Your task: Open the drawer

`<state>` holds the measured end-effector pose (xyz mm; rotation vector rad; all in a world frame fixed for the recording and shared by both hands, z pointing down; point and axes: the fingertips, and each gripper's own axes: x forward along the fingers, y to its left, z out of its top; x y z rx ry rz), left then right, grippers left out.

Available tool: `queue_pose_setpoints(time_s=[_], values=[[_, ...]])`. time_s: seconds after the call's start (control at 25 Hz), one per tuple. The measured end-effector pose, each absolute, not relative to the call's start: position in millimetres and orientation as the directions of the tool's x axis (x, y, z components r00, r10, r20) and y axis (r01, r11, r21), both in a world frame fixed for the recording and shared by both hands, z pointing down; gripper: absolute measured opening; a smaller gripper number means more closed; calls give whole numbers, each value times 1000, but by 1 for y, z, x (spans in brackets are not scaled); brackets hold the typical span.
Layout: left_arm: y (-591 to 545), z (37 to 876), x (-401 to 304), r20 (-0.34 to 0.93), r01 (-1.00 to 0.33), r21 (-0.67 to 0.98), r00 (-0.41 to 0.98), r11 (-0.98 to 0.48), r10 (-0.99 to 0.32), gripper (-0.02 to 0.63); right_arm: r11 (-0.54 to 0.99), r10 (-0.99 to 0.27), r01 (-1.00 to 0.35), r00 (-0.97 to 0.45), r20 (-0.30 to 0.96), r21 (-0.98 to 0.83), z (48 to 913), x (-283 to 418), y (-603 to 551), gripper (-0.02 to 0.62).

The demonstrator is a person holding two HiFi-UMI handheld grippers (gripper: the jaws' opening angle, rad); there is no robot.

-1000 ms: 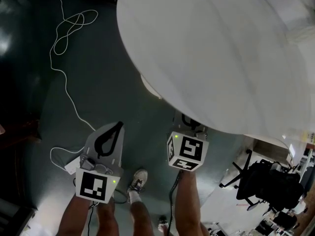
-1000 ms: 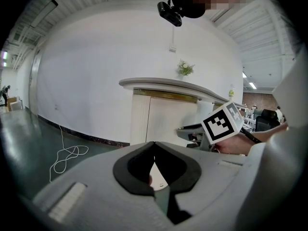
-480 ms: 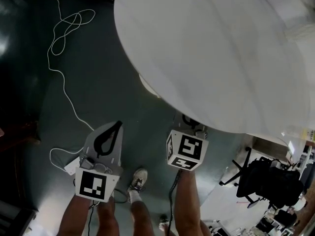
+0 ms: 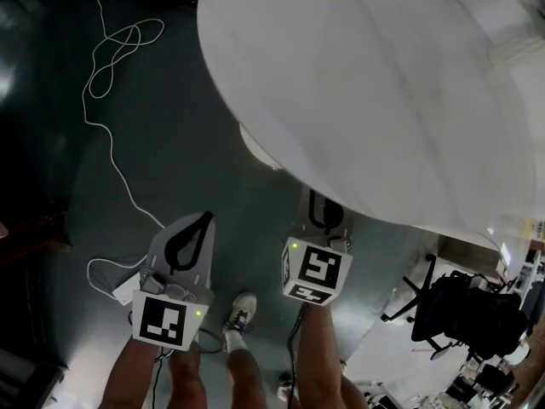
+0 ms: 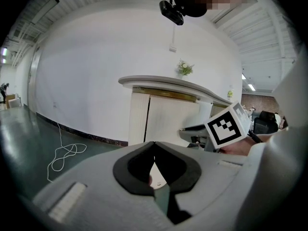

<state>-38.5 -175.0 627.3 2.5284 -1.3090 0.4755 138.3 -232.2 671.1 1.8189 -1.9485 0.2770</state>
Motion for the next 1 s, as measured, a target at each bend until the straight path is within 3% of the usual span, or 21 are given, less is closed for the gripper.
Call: queue_pose_setpoints(time_s=[1.0], values=[[-119, 627, -51, 408, -807, 88, 564, -585, -717, 10, 99, -880, -986, -23, 474, 136, 671, 104, -137, 104]])
